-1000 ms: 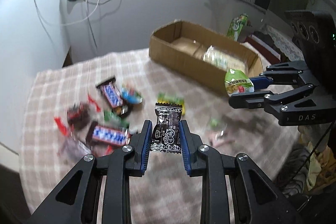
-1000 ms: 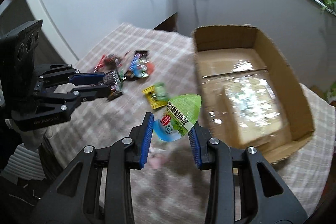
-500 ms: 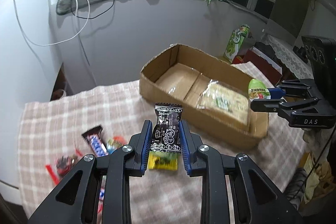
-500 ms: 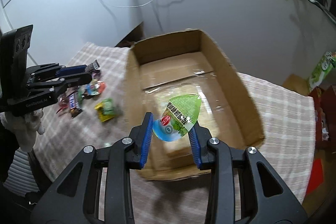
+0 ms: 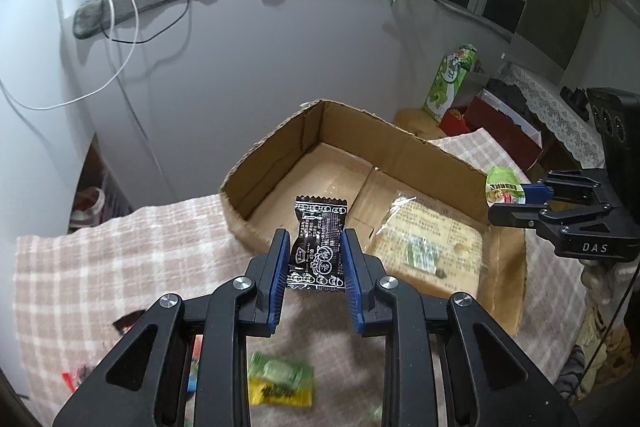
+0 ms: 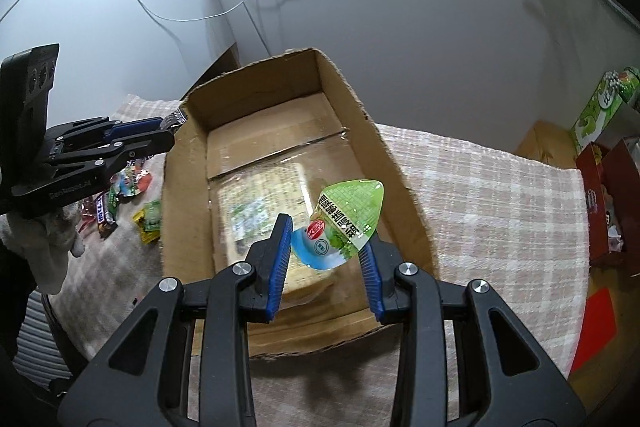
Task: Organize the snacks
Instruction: 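Carry both snacks into the box and open both grippers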
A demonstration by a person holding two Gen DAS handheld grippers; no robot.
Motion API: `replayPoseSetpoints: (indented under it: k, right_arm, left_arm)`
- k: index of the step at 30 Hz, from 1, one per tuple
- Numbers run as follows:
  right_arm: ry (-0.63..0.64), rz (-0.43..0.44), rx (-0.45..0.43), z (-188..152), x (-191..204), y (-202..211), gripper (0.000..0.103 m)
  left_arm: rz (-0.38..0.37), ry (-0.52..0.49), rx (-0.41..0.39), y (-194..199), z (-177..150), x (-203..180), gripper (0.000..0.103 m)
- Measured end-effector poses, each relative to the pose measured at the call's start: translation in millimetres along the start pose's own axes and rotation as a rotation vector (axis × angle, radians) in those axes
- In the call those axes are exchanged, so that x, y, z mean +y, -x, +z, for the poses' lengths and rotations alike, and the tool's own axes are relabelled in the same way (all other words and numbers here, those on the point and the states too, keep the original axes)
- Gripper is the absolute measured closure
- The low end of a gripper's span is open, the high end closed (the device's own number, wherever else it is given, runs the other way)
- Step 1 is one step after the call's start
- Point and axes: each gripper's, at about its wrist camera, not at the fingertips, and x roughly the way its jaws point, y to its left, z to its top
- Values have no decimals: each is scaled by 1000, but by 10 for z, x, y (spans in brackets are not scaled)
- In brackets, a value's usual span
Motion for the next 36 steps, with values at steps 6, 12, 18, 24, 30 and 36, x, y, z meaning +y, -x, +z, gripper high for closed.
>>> replayPoseSetpoints:
  k: [6, 12, 18, 24, 30, 36]
  right_arm:
    - [-14, 4, 3, 4, -50, -40, 68]
    - [-13, 1, 2, -2, -52, -41, 68]
    - [-7, -34, -24, -3, -49, 20, 27]
    - [5, -37, -31, 11, -2, 82, 27]
    - [10, -40, -35, -12, 61, 150, 27]
    - [22, -33, -47, -46, 192, 263, 27]
  left_arm:
    - [-2, -3, 20, -141, 55, -30, 79]
    - [3, -7, 29, -196, 83, -56, 79]
    - [15, -6, 34, -210, 107, -76, 67]
    - [21, -1, 27, -181, 122, -91, 52]
    - [22, -3, 12, -94, 124, -101, 52]
    - [24, 4, -3, 44, 98, -96, 52]
